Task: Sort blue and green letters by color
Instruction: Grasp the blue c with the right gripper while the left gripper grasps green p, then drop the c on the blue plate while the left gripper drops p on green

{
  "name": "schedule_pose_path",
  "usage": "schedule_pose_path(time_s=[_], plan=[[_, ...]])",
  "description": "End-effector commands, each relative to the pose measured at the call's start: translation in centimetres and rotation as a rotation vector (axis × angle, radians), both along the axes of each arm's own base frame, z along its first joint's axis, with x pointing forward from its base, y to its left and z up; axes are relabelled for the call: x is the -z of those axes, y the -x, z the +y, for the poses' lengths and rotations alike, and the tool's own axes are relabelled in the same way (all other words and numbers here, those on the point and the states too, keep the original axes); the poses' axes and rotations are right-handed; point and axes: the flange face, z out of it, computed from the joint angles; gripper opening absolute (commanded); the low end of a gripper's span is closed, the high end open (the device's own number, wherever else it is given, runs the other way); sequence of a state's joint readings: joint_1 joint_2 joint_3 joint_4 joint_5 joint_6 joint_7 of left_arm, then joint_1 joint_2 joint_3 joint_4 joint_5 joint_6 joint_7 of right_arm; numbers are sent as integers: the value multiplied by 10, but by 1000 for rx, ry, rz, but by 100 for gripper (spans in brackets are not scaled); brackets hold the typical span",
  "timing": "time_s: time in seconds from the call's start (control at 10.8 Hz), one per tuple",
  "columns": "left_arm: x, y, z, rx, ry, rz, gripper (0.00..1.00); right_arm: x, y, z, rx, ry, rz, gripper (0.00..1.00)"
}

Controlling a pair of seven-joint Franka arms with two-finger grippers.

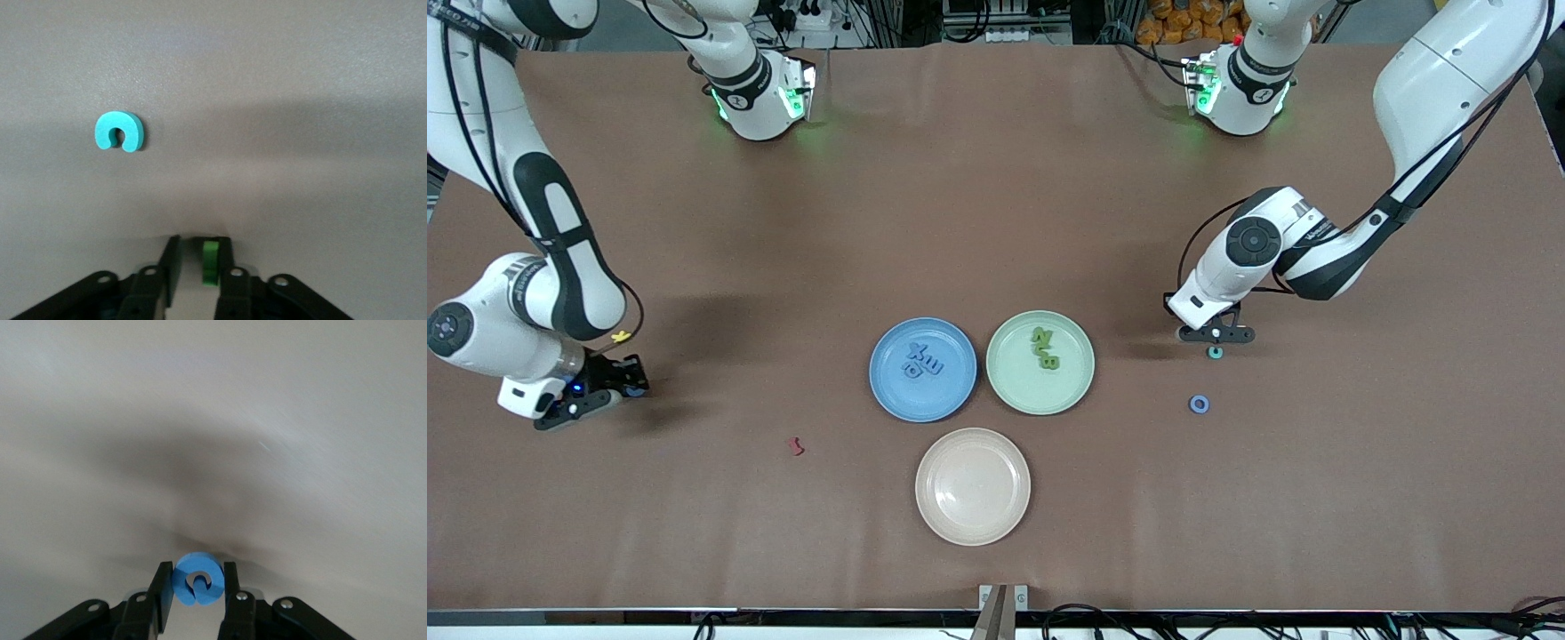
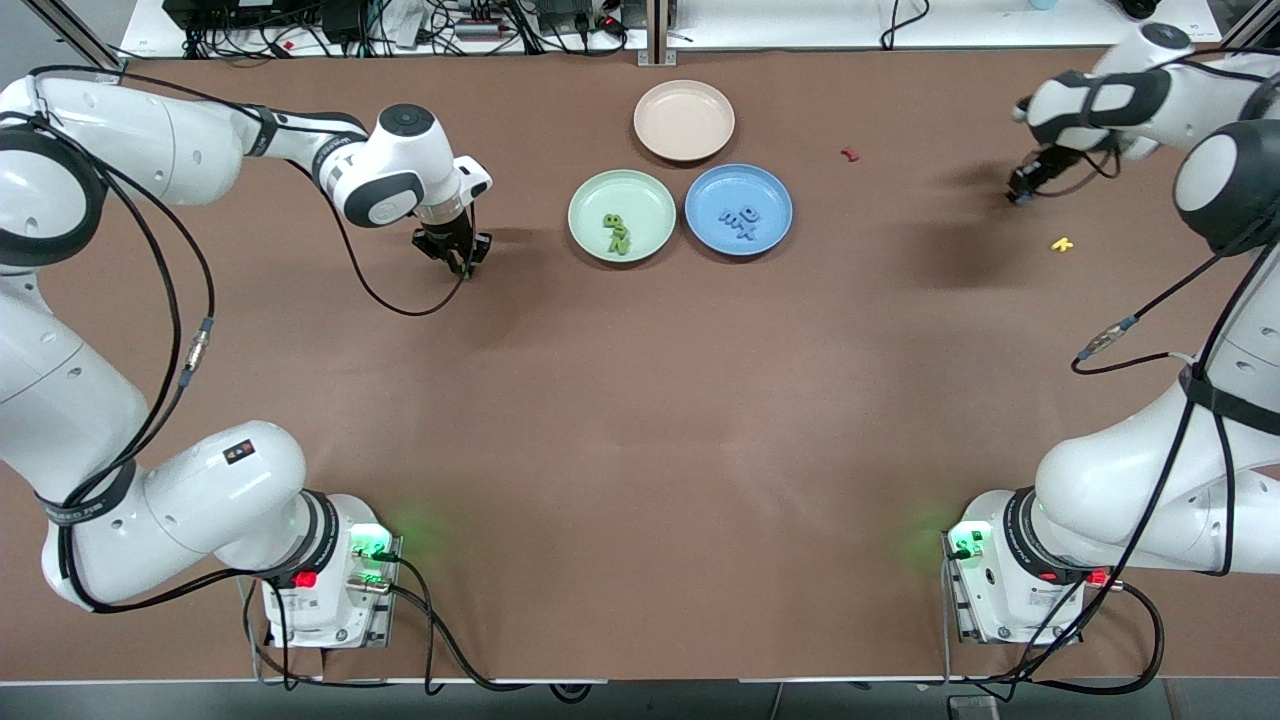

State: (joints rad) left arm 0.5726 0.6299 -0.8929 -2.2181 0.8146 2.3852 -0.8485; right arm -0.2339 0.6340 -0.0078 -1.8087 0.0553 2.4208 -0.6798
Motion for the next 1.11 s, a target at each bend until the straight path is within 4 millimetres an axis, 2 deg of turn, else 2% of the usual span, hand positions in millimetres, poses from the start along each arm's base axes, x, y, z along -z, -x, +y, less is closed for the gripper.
schedule_pose_path(time_s=[0.0, 0.09, 0.28, 0.37, 0.56, 0.74, 0.83, 1.02], plan=[[1, -3, -2, -4, -6, -24, 7, -33, -33, 86, 131, -14, 51, 0], [1, -2, -2, -5, -5, -23, 0, -39, -38, 108, 168, -13, 59, 0], [-6, -9, -1, -15, -7, -39, 0, -47, -43, 167, 252, -47, 89, 0], [-17, -17, -3, -24, -7, -55, 0, -51, -43, 196, 309, -67, 99, 0], [-44, -23, -40, 16, 21, -103, 0, -57, -38, 273, 442, -103, 121, 0], [-74, -32, -97, 32, 82, -137, 0, -67, -28, 356, 592, -97, 125, 0], [-89, -37, -122, 14, 128, -138, 0, -74, -22, 389, 654, -98, 123, 0], [-98, -45, -162, -16, 188, -118, 0, -77, -7, 436, 761, -100, 145, 0]])
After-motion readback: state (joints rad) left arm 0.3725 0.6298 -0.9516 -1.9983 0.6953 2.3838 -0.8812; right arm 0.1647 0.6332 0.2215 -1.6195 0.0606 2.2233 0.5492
